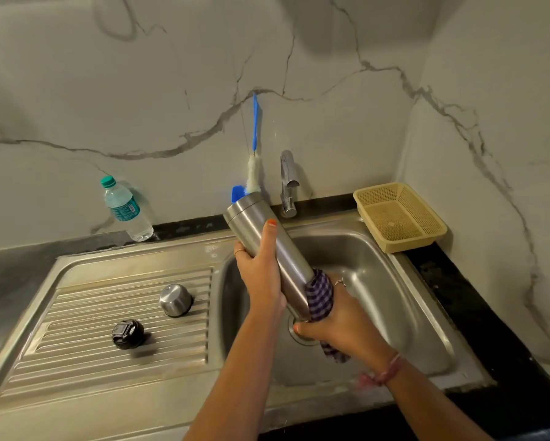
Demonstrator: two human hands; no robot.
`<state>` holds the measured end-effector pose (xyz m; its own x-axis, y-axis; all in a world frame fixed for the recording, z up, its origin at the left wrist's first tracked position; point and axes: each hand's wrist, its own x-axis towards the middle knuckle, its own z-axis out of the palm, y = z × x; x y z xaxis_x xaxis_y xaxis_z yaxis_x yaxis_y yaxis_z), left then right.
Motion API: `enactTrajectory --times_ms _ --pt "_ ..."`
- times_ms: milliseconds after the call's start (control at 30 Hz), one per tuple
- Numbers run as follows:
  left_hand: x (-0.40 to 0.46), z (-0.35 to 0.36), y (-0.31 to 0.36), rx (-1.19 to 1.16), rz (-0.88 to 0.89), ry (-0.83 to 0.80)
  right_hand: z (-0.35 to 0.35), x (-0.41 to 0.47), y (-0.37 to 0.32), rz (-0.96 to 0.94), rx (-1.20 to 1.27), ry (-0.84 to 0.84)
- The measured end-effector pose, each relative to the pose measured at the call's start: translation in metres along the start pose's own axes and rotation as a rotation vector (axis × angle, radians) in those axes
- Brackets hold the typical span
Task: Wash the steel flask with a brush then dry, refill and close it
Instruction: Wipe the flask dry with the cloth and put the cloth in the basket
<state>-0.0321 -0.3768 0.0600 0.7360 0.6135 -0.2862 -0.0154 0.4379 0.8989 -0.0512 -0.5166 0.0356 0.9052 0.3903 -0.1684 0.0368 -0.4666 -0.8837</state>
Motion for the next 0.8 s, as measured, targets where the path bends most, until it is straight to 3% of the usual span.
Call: enactTrajectory --times_ms 33,100,267,333,433,500,567,700,733,800 --pt "0.0 0.001 -0.001 0.012 0.019 0.018 0.004 -0.001 0.0 -0.001 -0.014 0.047" --pt "0.0 -0.001 0.004 0.022 -0.018 -0.045 0.004 0.001 0.004 -0.004 0.07 -0.025" --pt "0.001 -0.014 0.012 -0.083 -0.161 -0.286 -0.025 0.006 -0.007 0.064 0.403 -0.45" --pt "0.001 -0.012 0.01 -0.112 -0.177 -0.263 -0.024 0.006 -0.009 0.039 0.323 -0.369" --pt "0.001 0.002 0.006 -0.02 -0.114 -0.075 -0.004 0.006 -0.008 -0.05 -0.004 -0.009" --pt "0.001 0.007 0.005 0.043 -0.046 0.014 0.005 0.004 -0.007 -0.043 -0.11 0.112" --pt "0.001 0.004 0.01 0.06 -0.045 -0.048 0.003 0.007 -0.003 -0.015 0.008 -0.001" --pt "0.004 -0.01 0.018 -0.083 -0.195 -0.3 -0.026 0.011 -0.006 0.061 0.367 -0.417" --pt "0.004 -0.01 0.018 -0.1 -0.207 -0.306 -0.028 0.011 -0.007 0.061 0.363 -0.439" --pt "0.003 -0.005 0.015 -0.081 -0.192 -0.24 -0.019 0.01 -0.009 -0.008 0.228 -0.26"
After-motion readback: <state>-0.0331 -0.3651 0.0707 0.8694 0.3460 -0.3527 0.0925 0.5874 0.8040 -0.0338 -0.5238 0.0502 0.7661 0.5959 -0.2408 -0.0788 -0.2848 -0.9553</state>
